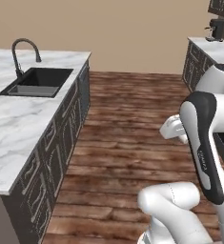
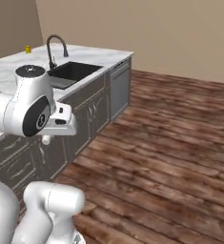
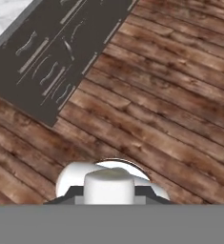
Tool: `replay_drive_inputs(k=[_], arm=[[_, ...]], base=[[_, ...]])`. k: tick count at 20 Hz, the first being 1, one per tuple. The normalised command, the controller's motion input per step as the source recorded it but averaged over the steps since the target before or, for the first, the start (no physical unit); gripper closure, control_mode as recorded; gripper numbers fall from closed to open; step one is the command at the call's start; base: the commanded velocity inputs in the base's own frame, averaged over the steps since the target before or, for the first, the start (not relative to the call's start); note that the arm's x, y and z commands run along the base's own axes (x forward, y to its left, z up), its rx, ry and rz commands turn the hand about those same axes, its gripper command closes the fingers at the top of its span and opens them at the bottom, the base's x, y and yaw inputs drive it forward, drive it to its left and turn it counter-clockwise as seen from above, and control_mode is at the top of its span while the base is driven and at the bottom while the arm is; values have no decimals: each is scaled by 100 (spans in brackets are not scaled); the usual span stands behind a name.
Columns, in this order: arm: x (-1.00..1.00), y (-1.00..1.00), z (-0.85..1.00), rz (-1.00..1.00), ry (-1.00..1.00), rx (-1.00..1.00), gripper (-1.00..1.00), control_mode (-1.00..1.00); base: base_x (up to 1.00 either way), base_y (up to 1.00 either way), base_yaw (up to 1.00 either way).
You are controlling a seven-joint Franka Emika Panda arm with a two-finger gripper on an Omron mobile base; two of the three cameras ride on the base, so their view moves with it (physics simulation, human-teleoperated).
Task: Pick up the marshmallow and place it in the cup of hot chocolate on the dining counter.
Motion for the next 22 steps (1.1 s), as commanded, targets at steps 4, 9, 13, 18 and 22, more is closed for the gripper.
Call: replay_drive_inputs(k=[4, 9, 13, 18, 22], arm=[[0, 0, 0, 0, 0, 0, 100, 100], [0, 0, 0, 0, 0, 0, 100, 100], [0, 0, 0, 0, 0, 0, 100, 100], [0, 0, 0, 0, 0, 0, 100, 100], [0, 0, 0, 0, 0, 0, 100, 100]], base=[[100, -72, 0], [100, -63, 0], [100, -52, 0], [100, -49, 0], [100, -49, 1]])
